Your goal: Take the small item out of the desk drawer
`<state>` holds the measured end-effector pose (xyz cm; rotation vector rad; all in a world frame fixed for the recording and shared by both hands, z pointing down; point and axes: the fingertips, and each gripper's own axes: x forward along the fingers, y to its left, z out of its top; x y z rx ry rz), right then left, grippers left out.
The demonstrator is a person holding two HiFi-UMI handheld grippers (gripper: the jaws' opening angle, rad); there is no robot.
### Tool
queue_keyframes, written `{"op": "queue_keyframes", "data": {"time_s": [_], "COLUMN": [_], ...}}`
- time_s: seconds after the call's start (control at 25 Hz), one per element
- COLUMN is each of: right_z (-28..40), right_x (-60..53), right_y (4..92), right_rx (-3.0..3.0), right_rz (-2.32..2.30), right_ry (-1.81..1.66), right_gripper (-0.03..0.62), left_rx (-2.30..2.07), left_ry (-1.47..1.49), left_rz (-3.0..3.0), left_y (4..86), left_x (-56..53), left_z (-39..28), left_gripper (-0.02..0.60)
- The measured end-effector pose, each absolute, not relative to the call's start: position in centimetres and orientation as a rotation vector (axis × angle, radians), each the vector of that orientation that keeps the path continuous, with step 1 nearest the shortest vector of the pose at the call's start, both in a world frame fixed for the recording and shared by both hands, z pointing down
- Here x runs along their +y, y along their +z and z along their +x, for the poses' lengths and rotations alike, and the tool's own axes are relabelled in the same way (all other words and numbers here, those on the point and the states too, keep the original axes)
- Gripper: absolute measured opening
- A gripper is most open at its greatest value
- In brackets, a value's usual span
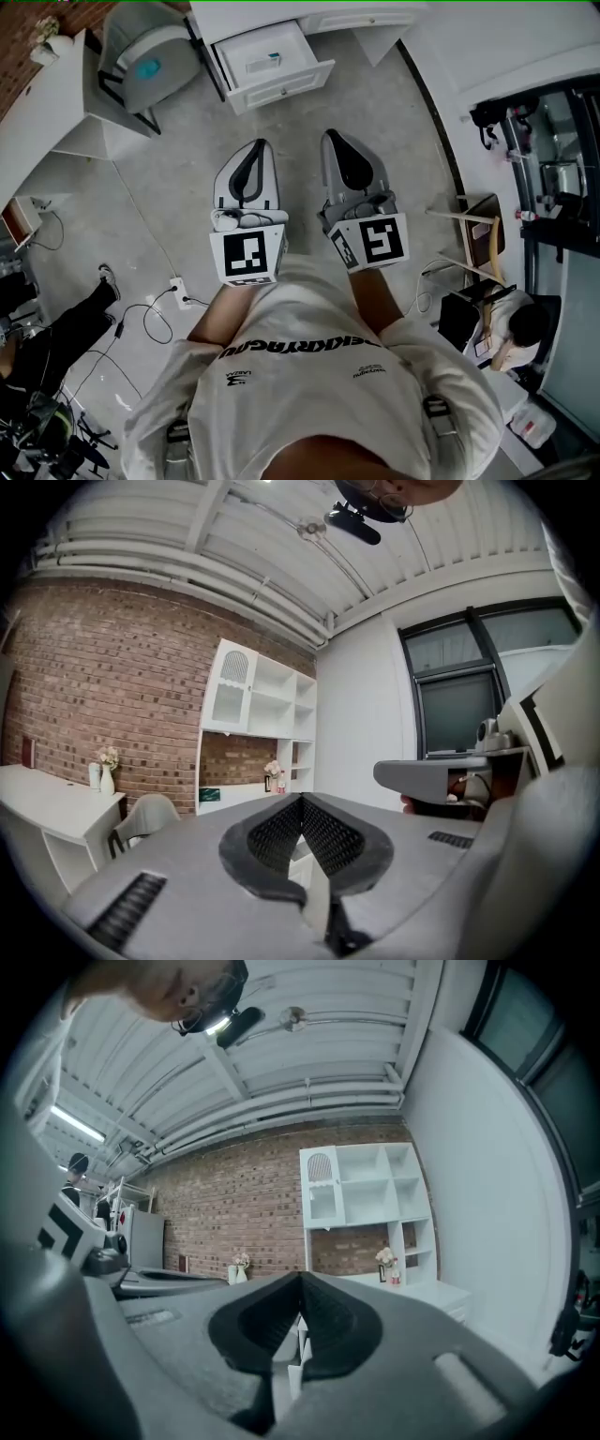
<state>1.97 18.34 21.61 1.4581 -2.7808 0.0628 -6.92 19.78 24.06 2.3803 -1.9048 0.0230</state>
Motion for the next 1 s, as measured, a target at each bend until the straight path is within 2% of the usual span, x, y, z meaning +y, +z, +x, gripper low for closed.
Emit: {"op": "queue_keyframes", "data": {"time_s": [0.32,1.0], "right_z": [-0.1,-0.3], "right_x": [11.9,-8.0], "right_y": [22.7,27.3], "right_rx": [-2.748,-2.776], "right_rz": [1.506,1.297], "right_ry": [0.115,0.198], "right_gripper": [-0.002,-0.002], "left_rx": [-1.849,-1.922], "left_ry": [0.058,0.381], "left_rz": [2.436,2.29], "left_y": [24.7,30.4], "left_x": [13.1,-6.6], "left_z": [-8.4,-7.8], "left_gripper": [-0.002,-0.003]}}
